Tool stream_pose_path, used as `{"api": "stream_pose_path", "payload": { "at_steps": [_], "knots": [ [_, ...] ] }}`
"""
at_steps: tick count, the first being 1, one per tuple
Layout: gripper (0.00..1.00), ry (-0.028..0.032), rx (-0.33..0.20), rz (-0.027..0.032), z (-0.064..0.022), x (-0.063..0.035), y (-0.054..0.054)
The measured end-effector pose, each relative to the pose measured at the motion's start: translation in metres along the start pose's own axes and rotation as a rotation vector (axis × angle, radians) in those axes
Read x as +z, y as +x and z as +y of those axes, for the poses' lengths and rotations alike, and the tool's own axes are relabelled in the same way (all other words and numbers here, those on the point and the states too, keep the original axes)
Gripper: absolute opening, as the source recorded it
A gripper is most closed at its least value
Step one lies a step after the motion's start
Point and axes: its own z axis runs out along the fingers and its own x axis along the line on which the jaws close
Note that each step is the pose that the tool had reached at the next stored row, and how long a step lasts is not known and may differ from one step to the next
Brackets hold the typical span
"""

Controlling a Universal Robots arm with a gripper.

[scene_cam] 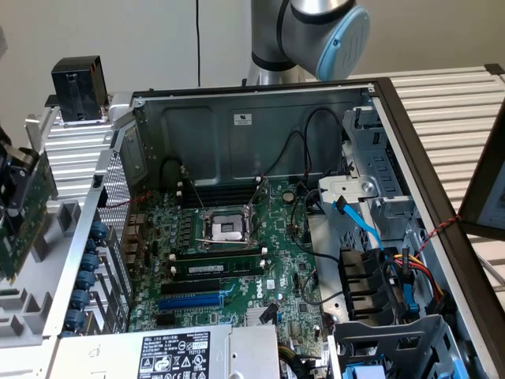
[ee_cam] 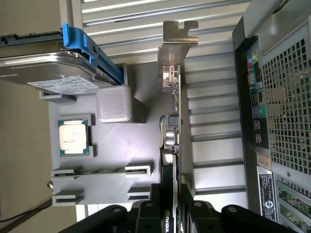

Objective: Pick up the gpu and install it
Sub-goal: 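Pick up the gpu and move the gpu toward the slot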

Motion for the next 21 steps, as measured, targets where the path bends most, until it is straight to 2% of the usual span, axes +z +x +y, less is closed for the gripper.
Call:
{"api": "stream_pose_path", "payload": {
  "at_steps": [3, 10, 16, 21],
  "knots": [
    [0.26, 0.0000, 0.000, -0.0001, -0.0012, -0.0134, -0.001],
    [0.26, -0.0024, 0.000, 0.0005, -0.0084, -0.0472, -0.016],
    [0.26, -0.0089, -0.002, 0.0016, -0.0114, -0.0760, -0.029],
    [0.26, -0.0111, -0.003, 0.0034, -0.0129, -0.0996, -0.040]
  ]
}}
